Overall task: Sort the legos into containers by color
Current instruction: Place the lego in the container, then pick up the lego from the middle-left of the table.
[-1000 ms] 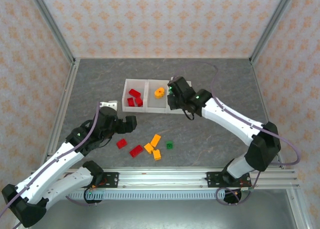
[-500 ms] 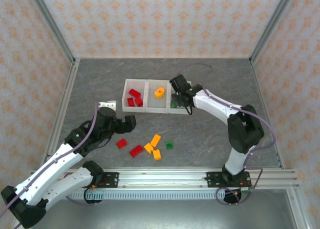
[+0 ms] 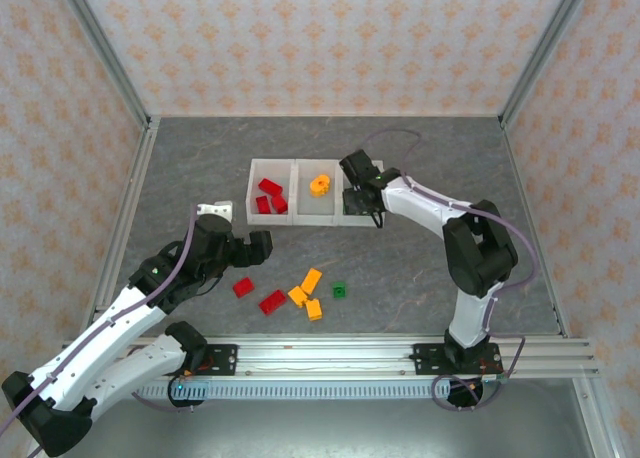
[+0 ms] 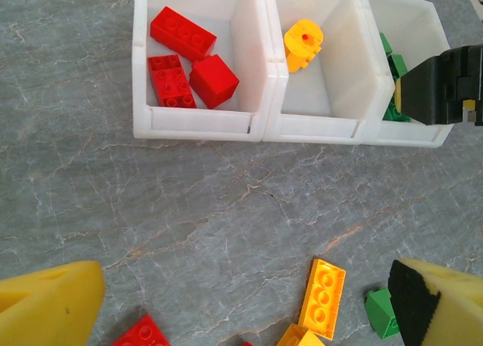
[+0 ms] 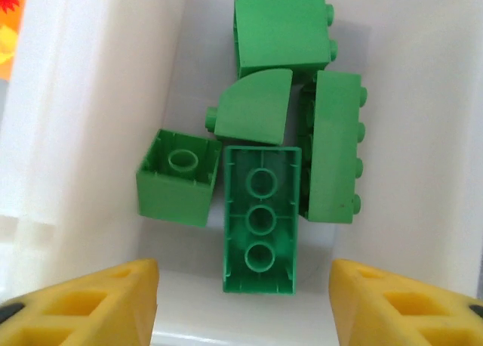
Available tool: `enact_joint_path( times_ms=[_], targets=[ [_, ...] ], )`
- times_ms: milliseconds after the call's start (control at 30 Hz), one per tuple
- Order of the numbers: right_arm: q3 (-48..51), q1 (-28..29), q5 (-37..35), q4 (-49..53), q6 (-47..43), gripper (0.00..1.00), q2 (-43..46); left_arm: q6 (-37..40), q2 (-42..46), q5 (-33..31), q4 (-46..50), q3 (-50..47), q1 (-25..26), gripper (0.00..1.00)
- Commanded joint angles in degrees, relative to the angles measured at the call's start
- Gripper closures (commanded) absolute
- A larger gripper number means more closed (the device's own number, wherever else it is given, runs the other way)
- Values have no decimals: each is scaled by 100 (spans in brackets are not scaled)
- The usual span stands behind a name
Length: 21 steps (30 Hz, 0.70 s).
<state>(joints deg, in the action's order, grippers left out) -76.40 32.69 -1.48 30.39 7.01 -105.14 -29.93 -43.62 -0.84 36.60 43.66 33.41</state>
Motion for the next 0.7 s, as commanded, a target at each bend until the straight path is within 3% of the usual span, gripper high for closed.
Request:
enact_joint_path(
  times_ms=[0,133,333,500,667],
  targets=[
    [-65,-17,-99,142,76,25,465,5,-78,41,-39,-13,32,1],
    [208,-15,73,162,117,9,1200,-42,-338,169,-16,22,68,1],
    [899,-21,234,316,179,0,2675,-560,-603,400,-285,-50,395,1],
    [1712,-17,440,241,376,0,4099,-1095,-924,193,-665,64,1110,1],
    [2582,-17,810,125,644,0,5295,-1340,-2052,-80,-772,541,1815,2]
  ],
)
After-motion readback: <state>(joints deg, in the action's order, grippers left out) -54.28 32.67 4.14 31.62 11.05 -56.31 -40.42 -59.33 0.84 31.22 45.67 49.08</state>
